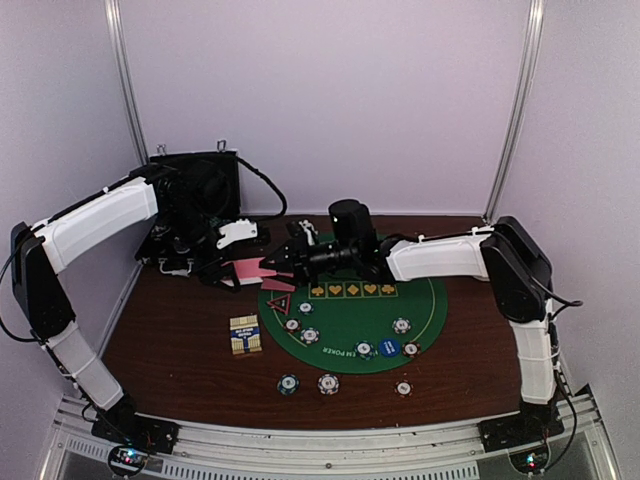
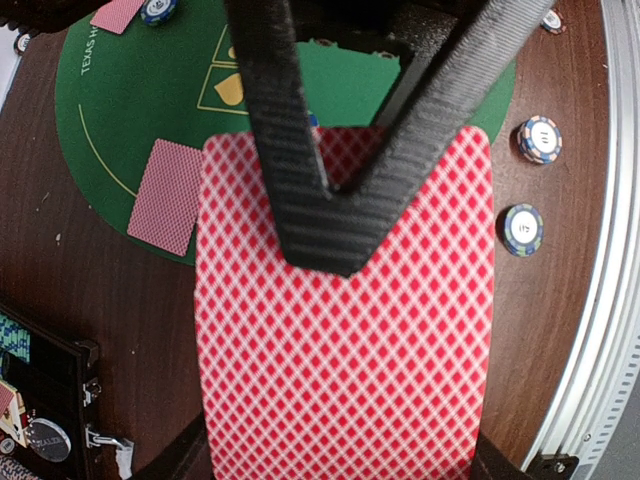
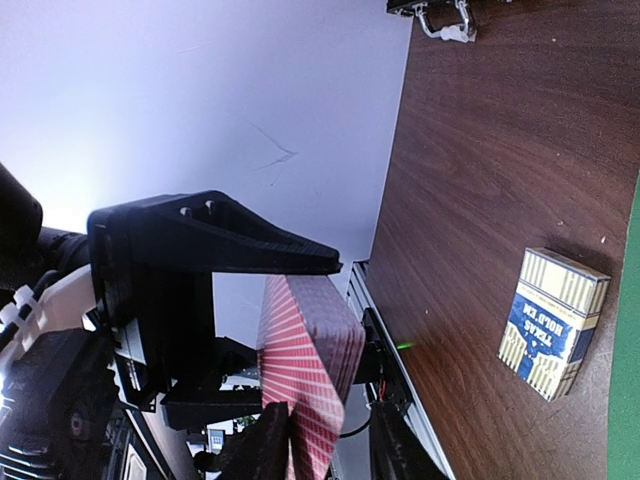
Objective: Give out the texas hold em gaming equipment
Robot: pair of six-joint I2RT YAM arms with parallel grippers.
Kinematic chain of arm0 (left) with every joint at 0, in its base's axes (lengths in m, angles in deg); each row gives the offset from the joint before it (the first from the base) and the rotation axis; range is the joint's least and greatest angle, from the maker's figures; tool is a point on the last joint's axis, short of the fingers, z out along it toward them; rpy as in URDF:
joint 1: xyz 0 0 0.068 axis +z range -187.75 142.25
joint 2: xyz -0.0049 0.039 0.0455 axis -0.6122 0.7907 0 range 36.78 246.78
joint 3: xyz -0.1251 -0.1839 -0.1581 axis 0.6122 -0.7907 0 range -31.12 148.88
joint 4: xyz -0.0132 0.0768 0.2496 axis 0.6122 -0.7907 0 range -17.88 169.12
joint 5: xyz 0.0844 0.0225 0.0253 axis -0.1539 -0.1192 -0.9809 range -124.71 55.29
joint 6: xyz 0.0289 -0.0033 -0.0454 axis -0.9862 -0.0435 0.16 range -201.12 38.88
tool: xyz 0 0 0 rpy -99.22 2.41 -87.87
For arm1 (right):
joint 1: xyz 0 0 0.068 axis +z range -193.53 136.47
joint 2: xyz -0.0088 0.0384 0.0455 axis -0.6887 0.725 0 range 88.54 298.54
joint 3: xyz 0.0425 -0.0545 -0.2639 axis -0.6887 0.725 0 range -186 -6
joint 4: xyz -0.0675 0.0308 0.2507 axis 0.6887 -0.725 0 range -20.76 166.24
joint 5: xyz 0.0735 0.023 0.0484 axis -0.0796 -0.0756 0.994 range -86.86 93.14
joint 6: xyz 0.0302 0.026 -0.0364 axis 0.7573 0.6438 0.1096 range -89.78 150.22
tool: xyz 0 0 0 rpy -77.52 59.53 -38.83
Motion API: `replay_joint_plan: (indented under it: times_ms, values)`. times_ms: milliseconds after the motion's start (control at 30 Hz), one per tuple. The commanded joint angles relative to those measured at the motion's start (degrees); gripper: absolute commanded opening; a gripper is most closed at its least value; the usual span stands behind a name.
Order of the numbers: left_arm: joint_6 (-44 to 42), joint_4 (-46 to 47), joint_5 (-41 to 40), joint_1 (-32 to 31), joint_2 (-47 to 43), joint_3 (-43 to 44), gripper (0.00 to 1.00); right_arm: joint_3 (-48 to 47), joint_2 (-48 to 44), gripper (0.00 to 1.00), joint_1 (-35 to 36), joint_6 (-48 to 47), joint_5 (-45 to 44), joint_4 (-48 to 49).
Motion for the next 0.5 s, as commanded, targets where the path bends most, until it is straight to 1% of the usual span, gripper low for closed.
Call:
replay_joint_plan:
  times_ms: [0,67,333,467]
  values:
    - [-0.64,1.0,0.62,0.31,-0.56,-0.09,0.0,1.37,-3.21,0.3,-0.64,-0.84,0.5,-1.11]
    - [-0.74,1.02,0.54,0.31,-0.45,-0.09,0.0,1.55,-3.38,0.28,-0.66,-1.06,0.7,-1.65]
    - [-0.83,1.02,0.2,0.31,-0.29,-0.09,0.0,2.98,-4.45,0.13,-0.87,-0.46,0.94,-0.9]
    - [-0.81,0.93,0.18,0.31,-0.32,-0.17,0.0,4.43,-5.0,0.06,-1.46,2.18,1.34,2.17]
